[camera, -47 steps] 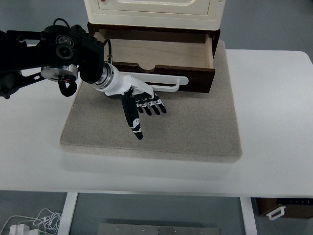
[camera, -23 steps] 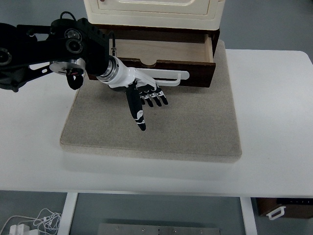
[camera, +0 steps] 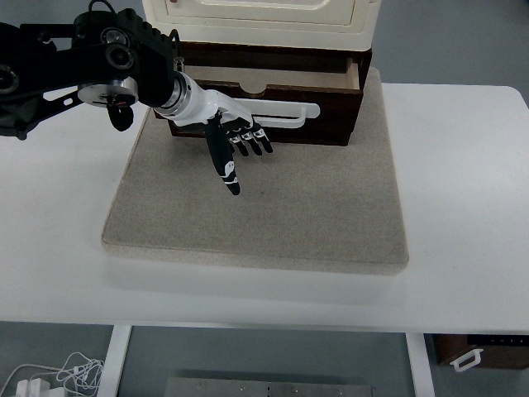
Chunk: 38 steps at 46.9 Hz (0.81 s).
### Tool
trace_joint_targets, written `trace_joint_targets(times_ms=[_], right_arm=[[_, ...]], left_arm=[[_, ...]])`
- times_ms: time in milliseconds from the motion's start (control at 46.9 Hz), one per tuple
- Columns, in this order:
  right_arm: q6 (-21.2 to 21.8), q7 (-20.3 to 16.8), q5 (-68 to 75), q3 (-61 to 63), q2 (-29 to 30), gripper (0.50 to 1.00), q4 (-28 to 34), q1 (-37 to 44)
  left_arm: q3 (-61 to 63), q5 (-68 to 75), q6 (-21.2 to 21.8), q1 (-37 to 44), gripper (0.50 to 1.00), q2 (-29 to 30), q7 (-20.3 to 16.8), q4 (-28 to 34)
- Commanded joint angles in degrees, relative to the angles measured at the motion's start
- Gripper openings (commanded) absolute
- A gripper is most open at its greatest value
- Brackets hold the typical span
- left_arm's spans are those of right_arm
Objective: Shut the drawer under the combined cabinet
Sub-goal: 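Push the drawer front with the left hand toward the cabinet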
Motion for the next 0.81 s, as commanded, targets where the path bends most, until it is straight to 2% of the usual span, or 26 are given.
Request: trace_joint_targets(times_ms=[0,789], right_arm=[[0.0,0.0,0.0,0.0,0.0,0.952,0.0,0.0],[0.0,0.0,0.0,0.0,0.0,0.952,0.0,0.0]], left_arm=[[-0.1,0.02,-0.01,0.08,0.996,-0.35,-0.01,1.03],[-2.73,2.75,0.17,0.79,0.996,-0.52,-0.89,8.07]])
